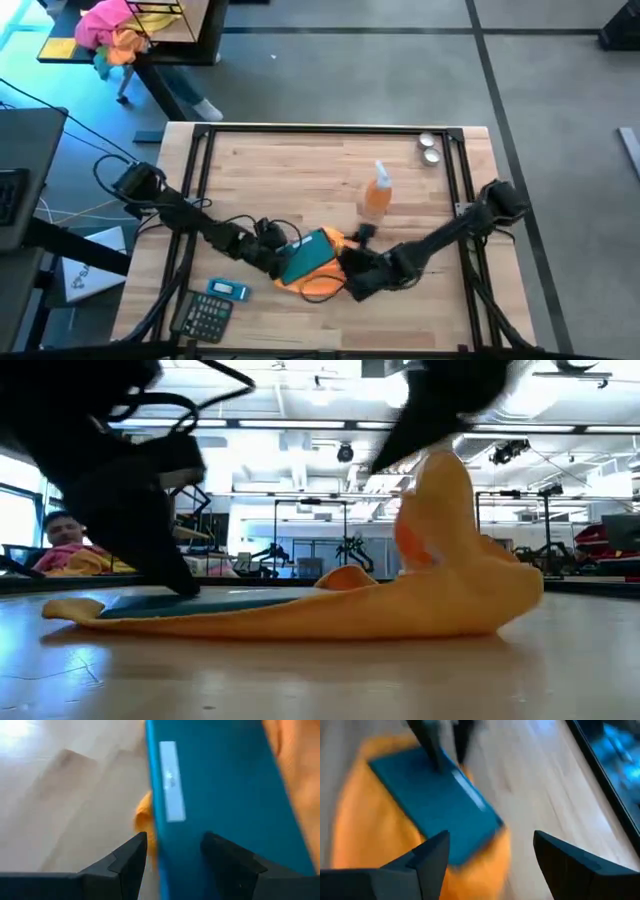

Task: Apply microfiber cloth
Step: Wipe tablet with a microfiber cloth

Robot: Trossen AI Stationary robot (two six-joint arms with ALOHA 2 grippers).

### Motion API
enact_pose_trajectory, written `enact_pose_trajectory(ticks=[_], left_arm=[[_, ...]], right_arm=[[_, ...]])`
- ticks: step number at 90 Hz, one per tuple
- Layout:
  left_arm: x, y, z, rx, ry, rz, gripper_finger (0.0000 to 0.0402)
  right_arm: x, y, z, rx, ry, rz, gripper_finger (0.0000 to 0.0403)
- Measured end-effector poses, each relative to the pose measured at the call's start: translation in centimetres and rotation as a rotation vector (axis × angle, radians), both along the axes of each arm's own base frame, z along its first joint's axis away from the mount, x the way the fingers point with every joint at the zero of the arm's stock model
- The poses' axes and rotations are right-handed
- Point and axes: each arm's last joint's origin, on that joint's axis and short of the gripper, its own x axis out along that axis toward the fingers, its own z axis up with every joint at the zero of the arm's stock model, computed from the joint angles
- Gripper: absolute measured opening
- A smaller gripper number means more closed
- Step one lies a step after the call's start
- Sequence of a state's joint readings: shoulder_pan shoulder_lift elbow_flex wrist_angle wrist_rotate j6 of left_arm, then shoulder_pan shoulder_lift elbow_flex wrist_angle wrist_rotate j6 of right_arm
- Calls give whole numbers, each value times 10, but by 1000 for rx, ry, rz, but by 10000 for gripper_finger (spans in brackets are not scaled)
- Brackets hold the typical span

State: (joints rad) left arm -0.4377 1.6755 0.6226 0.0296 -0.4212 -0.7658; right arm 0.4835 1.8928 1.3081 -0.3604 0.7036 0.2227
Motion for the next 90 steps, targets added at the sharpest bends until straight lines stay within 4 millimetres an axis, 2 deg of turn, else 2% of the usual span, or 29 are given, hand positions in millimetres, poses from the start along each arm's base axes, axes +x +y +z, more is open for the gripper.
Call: enact_pose_trajectory(ticks=[8,18,28,39,51,58,73,90], left_arm=[[0,0,-3,-7,7,7,184],[1,2,-1,-15,7,8,184],[2,8,4,-30,6,-1,184],[-5,18,19,-15,30,7,184],[-18,30,34,115,29,133,184],[-21,36,35,157,29,203,184],[-8,33,16,98,42,165,184],[3,29,-10,127,71,148,184]], right_arm=[[19,2,-15,-36,10,115,256],[33,5,-44,-128,60,214,256],[41,11,-70,-202,83,306,256],[43,13,-87,-222,112,341,256],[46,9,-93,-245,118,323,256],[48,4,-96,-265,128,316,256],[55,-8,-98,-309,149,326,256],[61,-2,-76,-340,199,403,256]])
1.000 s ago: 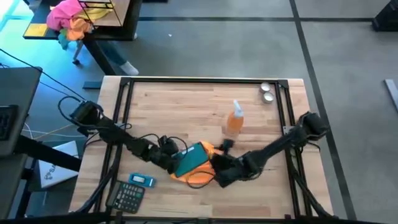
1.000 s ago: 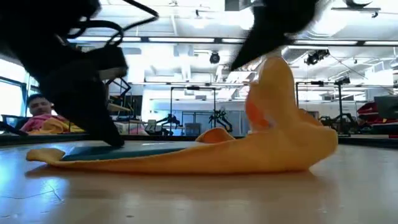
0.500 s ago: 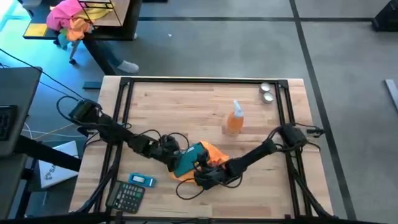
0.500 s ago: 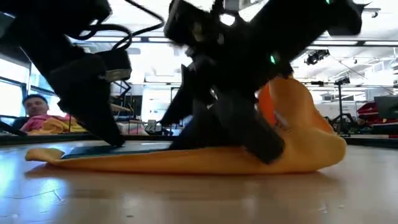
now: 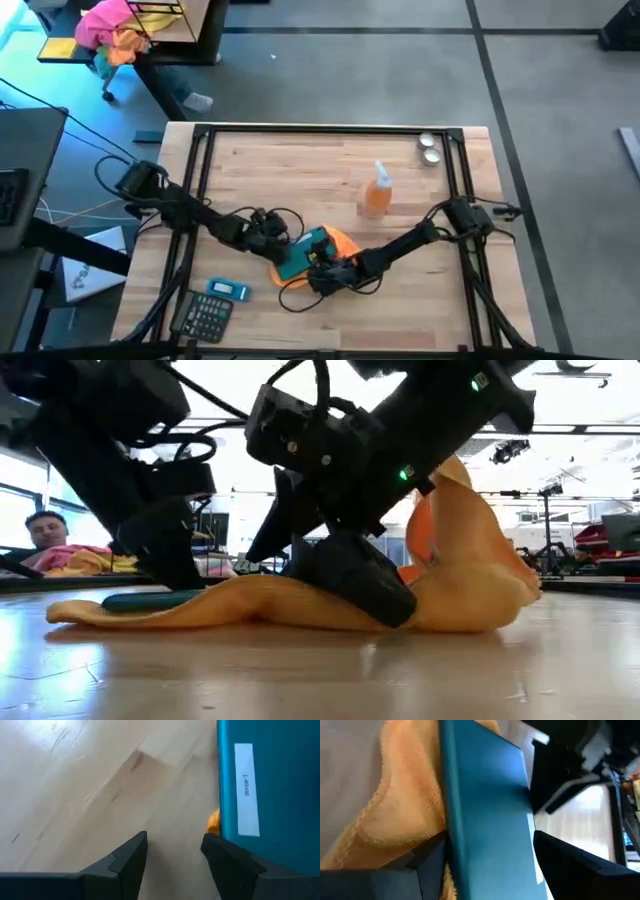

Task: Apply microfiber cloth
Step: Wipe tablet with a microfiber cloth

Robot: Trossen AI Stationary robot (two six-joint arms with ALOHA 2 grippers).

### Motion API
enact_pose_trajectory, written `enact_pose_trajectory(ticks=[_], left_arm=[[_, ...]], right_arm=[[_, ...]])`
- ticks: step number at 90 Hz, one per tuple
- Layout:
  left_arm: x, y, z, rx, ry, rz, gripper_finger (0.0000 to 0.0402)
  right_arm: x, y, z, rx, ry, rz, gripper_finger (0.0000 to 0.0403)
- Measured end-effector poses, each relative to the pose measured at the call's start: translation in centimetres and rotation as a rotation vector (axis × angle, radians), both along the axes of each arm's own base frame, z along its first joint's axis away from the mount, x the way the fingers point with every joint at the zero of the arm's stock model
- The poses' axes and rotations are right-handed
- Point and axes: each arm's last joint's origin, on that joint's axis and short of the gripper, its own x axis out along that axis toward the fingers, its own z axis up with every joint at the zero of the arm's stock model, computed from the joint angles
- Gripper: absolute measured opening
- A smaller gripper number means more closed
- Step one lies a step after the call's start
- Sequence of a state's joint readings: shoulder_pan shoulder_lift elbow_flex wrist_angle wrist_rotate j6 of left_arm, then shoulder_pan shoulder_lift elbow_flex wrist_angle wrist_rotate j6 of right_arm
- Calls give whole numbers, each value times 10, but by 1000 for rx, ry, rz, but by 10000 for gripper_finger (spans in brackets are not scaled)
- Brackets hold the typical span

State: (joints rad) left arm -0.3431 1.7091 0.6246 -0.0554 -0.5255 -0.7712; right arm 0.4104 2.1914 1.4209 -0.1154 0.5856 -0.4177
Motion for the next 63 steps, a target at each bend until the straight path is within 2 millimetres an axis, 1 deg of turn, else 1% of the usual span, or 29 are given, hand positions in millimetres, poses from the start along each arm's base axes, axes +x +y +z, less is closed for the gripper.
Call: enact_pose_trajectory(ticks=[7,12,25,33,38,44,53,63], left_arm=[[0,0,-1,-1,7,0,184],[0,1,0,-4,7,-10,184],[2,-1,6,-15,-31,-70,184],[2,-3,9,-9,-37,-96,184],[1,-5,12,7,-41,-117,184],[-1,-9,15,24,-40,-156,184],[-3,-14,24,65,-44,-204,184],[-5,-18,43,145,-37,-206,184]], right_arm=[[5,6,14,-10,3,19,256],[8,6,19,-12,11,24,256],[9,-5,15,-19,42,8,255],[11,-9,16,-23,24,-29,239],[12,-13,16,-34,25,-47,217],[11,-14,15,-21,37,-60,178],[10,-15,14,10,39,-79,106],[12,-15,21,-19,58,-77,28]])
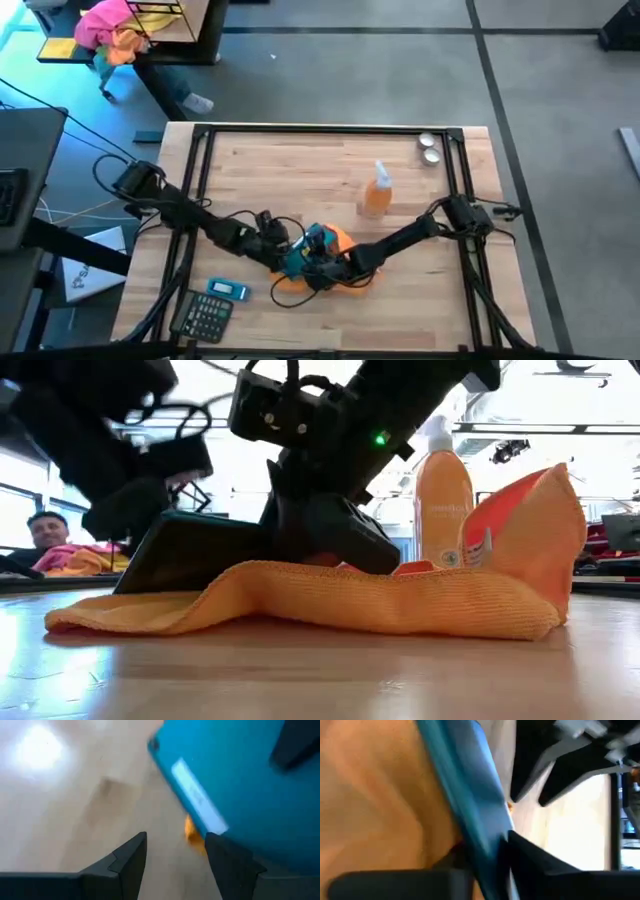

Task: Apply microfiber cloth
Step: Wipe tablet with a microfiber cloth

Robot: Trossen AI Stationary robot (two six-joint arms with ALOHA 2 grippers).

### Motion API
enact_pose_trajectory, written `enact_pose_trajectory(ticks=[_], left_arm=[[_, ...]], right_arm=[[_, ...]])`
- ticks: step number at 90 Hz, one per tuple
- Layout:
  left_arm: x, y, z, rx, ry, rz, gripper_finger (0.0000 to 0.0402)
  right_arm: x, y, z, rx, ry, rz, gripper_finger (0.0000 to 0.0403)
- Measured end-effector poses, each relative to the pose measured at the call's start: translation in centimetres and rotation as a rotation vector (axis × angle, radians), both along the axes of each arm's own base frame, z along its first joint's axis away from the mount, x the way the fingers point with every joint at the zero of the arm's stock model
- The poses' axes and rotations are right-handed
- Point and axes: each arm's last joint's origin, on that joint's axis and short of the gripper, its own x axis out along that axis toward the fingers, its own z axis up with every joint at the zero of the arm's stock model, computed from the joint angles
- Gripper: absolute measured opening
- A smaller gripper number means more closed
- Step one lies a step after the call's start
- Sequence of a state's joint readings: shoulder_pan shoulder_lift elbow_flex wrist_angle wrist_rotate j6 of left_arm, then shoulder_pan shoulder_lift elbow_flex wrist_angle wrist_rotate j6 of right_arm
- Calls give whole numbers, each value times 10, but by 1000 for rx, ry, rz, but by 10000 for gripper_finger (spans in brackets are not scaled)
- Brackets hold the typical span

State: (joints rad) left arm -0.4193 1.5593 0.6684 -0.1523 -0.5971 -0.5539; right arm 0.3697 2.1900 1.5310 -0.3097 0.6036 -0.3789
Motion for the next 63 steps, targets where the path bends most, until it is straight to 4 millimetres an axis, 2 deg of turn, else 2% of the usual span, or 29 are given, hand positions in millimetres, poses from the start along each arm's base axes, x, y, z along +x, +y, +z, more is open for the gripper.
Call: enact_pose_trajectory(ticks=[5,11,19,25,33,40,49,63], left_arm=[[-5,-2,14,48,24,3,184],[-12,-7,38,98,26,15,184],[-30,-15,70,150,9,16,184],[-44,-24,88,171,-38,-11,184],[-62,-37,104,180,-136,-71,184],[-74,-46,107,192,-217,-95,184],[-83,-54,101,233,-313,-78,184],[-88,-43,73,198,-348,27,184]], right_arm=[[1,0,7,-11,16,-2,12],[3,0,20,-3,58,-16,13],[7,-6,45,73,172,-15,12],[11,-20,65,186,247,-23,6],[15,-50,85,295,314,-77,4],[21,-77,96,370,314,-102,2],[29,-112,101,468,288,-106,2],[37,-160,84,572,302,-73,1]])
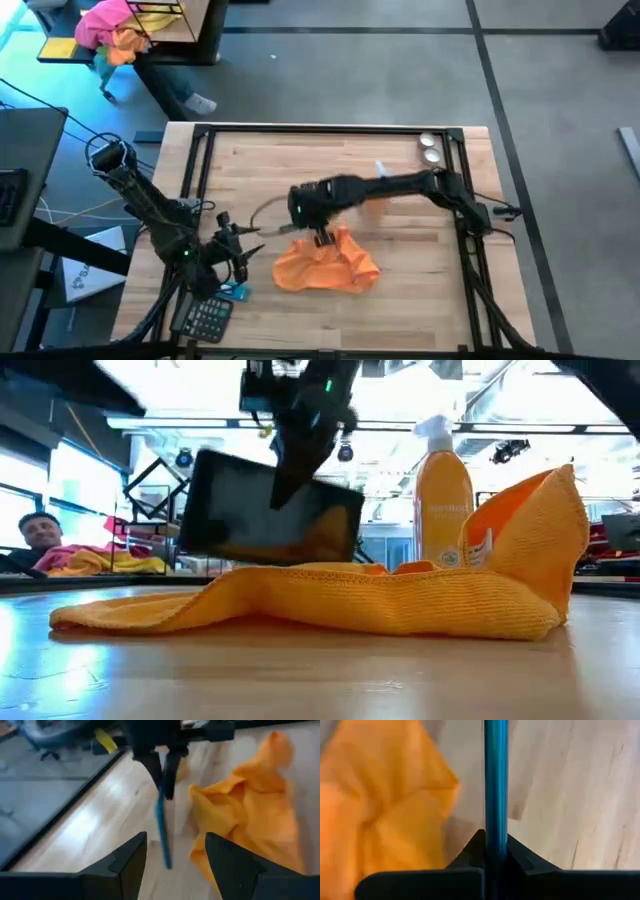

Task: Apply microfiber cloth
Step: Wipe tablet with a microfiber cloth

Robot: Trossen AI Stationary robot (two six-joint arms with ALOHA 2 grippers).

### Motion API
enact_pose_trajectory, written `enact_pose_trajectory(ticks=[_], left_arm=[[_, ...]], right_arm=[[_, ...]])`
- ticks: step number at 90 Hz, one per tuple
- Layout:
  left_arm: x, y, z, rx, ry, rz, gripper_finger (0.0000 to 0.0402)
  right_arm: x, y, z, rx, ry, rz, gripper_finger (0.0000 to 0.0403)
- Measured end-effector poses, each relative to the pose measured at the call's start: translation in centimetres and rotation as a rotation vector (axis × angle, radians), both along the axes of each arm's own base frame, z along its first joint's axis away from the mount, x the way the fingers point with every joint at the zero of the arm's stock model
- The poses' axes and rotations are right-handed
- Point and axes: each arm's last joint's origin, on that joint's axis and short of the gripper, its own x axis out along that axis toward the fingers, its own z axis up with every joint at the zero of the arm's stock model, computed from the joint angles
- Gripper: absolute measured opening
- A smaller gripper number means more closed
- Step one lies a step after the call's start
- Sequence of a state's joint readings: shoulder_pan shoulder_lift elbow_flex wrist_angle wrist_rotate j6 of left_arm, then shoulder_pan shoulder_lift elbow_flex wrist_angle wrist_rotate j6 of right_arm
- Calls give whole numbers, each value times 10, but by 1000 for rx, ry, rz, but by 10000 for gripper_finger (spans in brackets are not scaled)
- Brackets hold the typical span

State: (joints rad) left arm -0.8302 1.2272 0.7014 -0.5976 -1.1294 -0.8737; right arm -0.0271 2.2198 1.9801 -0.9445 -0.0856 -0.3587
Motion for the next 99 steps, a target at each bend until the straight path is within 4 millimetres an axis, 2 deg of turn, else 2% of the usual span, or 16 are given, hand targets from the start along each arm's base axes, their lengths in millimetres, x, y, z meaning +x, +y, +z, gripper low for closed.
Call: enact_pose_trajectory(ticks=[14,31,46,59,80,90,99], left_arm=[[6,20,-16,-97,-8,101,184],[26,33,-33,-240,-7,-1,185],[42,47,-33,-286,-92,-125,185],[43,56,-37,-311,-50,-94,185],[41,54,-41,-356,-21,-92,185],[41,45,-21,-368,-50,-151,185],[32,41,-10,-338,24,-159,184]], right_arm=[[2,-26,-14,106,22,-2,1],[2,-39,-16,216,12,9,1],[1,-32,-16,244,20,41,1],[3,-28,-17,219,22,29,4],[3,-19,-17,158,34,29,6],[-1,-16,-19,157,83,32,6],[-5,-10,-20,163,129,27,6]])
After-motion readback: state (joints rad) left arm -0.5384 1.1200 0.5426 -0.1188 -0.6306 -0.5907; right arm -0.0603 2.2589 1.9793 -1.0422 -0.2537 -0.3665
